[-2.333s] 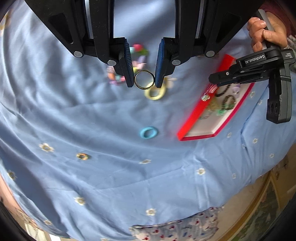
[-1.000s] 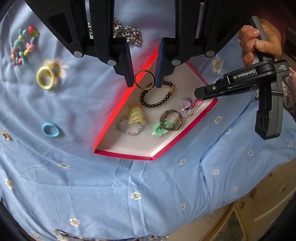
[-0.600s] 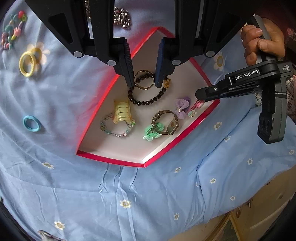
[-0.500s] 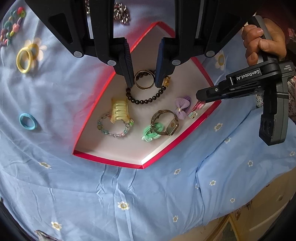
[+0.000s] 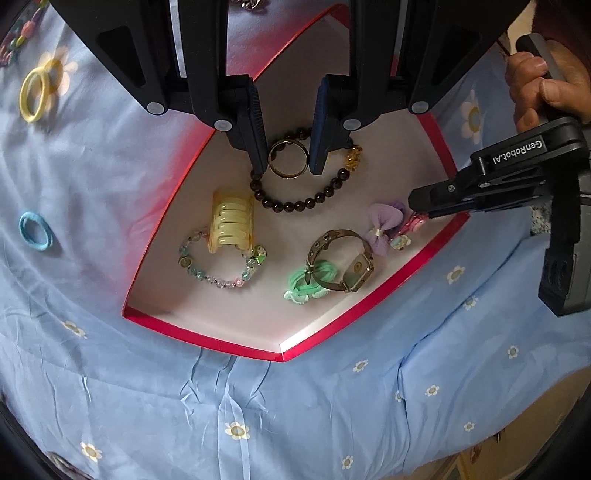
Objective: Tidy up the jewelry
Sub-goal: 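Carry the heart clip and gold ring into the box lid and release both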
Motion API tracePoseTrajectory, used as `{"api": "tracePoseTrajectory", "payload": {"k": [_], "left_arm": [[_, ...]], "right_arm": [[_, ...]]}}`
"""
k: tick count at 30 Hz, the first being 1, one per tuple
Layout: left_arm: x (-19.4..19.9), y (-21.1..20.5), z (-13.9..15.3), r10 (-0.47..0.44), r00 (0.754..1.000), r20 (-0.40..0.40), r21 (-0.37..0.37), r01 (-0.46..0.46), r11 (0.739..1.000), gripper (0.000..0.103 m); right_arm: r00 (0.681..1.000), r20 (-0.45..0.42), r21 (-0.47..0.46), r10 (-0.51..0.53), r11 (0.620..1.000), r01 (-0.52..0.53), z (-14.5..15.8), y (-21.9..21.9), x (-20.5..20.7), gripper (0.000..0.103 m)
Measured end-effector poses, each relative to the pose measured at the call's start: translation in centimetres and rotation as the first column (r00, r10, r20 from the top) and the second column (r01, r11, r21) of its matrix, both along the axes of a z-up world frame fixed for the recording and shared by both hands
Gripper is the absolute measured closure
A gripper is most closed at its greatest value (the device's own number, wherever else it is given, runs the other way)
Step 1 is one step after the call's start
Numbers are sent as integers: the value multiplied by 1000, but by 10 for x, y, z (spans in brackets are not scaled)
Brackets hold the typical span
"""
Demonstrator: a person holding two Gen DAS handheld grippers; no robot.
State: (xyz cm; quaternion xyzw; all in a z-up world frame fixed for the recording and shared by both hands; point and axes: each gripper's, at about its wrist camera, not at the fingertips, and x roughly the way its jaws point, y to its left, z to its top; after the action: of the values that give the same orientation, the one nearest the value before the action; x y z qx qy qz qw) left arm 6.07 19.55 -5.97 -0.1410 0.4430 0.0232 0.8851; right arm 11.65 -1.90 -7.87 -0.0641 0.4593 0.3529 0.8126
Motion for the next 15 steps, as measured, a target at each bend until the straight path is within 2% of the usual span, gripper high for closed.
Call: {"api": "tracePoseTrajectory", "payload": {"k": [15], "left_arm": [[3, -4, 0, -10, 1000, -6, 13, 10, 1000, 85]], "right_arm": [[999, 26, -65, 33, 997, -31, -2, 9, -1, 76]]}}
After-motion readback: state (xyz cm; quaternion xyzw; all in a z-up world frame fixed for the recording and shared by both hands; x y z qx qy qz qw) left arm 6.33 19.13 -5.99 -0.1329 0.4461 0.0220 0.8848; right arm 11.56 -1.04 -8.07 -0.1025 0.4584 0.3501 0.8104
